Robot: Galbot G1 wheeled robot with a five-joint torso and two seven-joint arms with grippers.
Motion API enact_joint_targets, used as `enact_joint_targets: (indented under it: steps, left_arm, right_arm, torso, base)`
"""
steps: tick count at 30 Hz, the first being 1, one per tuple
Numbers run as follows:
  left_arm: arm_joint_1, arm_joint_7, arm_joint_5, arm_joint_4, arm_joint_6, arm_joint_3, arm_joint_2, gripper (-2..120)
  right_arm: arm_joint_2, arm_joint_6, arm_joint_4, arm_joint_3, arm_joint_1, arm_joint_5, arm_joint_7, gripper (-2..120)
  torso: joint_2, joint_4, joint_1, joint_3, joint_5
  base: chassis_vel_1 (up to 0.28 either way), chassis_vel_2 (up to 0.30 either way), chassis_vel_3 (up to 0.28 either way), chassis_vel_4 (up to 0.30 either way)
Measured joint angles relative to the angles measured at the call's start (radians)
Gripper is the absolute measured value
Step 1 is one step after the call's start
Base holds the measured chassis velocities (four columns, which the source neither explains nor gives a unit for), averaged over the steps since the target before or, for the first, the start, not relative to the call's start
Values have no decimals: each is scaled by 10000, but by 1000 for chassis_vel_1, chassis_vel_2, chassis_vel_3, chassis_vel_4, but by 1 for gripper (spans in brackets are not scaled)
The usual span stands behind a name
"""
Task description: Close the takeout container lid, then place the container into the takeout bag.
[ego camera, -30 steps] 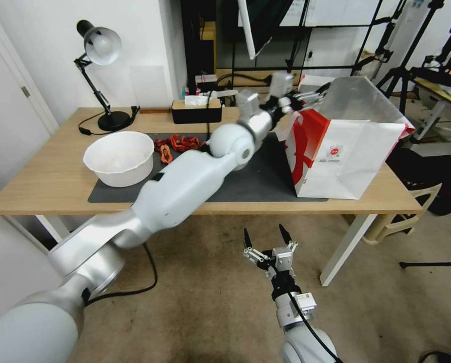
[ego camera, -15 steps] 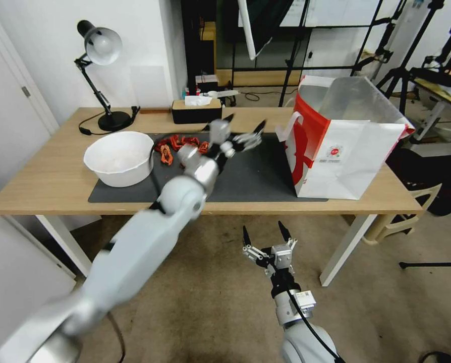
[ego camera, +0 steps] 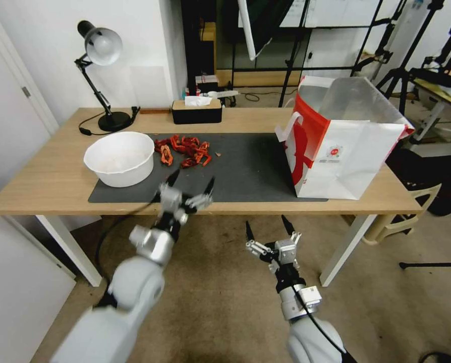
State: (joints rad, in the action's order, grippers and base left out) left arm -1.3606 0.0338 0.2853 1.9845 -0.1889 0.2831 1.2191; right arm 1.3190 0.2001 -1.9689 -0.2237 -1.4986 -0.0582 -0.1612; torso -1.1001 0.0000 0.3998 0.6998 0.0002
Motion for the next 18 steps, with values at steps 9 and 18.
enact_joint_targets:
  steps: [9, 18]
  left_arm:
    - [-1241, -63, -374, 205, -344, 837, 84, 100]
    - [-2010, 46, -532, 194, -472, 979, 332, 100]
  right_arm:
    - [-418, -78, -375, -764, -173, -780, 143, 100]
    - [-586, -104, -616, -1561, -658, -1375, 180, 100]
  torso:
    - [0, 0, 0, 1, 0]
    - [1, 2, 1, 2, 0]
  base:
    - [0, 0, 0, 0]
    - [0, 0, 0, 0]
